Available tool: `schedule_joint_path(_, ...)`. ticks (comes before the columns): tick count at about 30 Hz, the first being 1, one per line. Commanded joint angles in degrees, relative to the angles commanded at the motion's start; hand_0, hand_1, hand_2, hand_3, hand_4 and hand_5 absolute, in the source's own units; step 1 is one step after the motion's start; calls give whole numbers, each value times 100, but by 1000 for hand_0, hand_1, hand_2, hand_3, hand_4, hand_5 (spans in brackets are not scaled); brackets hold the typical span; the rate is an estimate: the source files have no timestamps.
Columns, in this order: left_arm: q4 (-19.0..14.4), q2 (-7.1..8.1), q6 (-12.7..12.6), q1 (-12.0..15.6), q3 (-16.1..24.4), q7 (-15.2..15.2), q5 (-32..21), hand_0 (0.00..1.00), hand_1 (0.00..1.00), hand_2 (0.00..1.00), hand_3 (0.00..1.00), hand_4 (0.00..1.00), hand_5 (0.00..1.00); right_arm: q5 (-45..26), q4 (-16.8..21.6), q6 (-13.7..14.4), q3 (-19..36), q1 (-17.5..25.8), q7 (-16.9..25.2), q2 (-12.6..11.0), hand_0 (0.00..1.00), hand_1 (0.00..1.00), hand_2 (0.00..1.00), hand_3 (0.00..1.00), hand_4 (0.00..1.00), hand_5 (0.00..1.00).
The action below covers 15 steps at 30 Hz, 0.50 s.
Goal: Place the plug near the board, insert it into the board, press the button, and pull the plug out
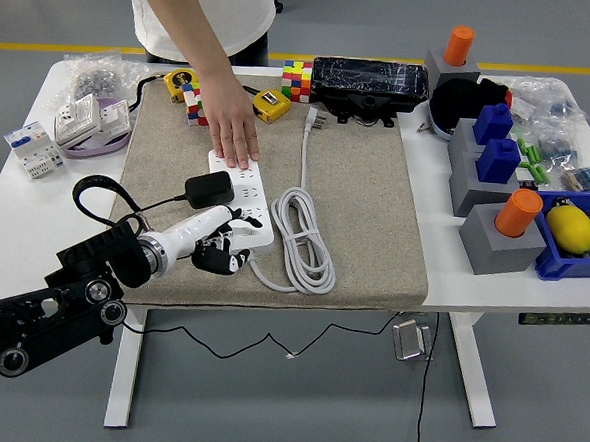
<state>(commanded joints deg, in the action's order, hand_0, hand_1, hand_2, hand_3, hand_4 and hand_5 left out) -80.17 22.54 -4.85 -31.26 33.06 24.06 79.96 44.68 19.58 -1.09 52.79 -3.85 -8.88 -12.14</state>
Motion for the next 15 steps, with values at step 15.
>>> schedule_joint_path(15,176,-14,-90,-18,28,-35,0,100,46,148,757,492,2,8,2,-1,18,-11,3,3,609,675,688,573,914,444)
